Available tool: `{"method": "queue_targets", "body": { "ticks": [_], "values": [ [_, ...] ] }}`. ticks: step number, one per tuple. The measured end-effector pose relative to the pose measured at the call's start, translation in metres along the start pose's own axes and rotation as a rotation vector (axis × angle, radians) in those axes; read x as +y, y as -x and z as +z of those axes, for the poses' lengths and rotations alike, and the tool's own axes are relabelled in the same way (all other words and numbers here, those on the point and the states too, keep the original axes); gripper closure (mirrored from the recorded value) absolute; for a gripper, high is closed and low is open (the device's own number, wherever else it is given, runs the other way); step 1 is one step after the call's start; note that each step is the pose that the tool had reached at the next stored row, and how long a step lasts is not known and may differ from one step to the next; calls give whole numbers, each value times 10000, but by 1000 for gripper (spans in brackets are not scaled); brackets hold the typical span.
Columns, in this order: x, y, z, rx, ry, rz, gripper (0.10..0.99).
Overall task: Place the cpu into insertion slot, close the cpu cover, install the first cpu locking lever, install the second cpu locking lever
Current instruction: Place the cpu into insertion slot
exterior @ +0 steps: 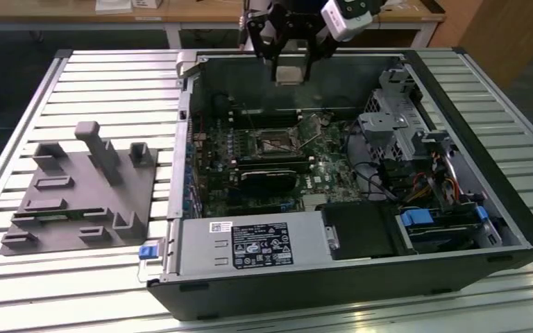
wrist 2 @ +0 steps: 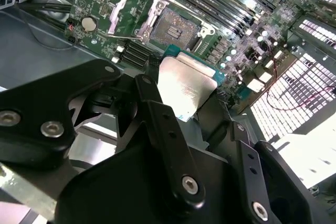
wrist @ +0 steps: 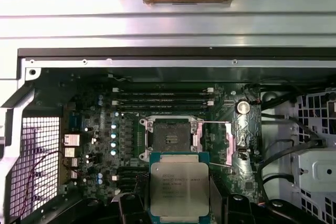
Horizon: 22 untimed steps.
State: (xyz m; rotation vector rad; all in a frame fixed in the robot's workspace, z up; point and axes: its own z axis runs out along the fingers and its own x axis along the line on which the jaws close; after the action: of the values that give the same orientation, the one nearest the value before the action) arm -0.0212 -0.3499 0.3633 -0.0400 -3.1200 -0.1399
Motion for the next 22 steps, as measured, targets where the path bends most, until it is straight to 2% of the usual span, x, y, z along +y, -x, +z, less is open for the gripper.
{"method": "queue_targets", "body": {
  "ticks": [11, 22],
  "values": [
    [-10, 2, 112, 0, -7, 0, 545],
    [-18, 4, 199, -1, -71, 1, 545]
  ]
}}
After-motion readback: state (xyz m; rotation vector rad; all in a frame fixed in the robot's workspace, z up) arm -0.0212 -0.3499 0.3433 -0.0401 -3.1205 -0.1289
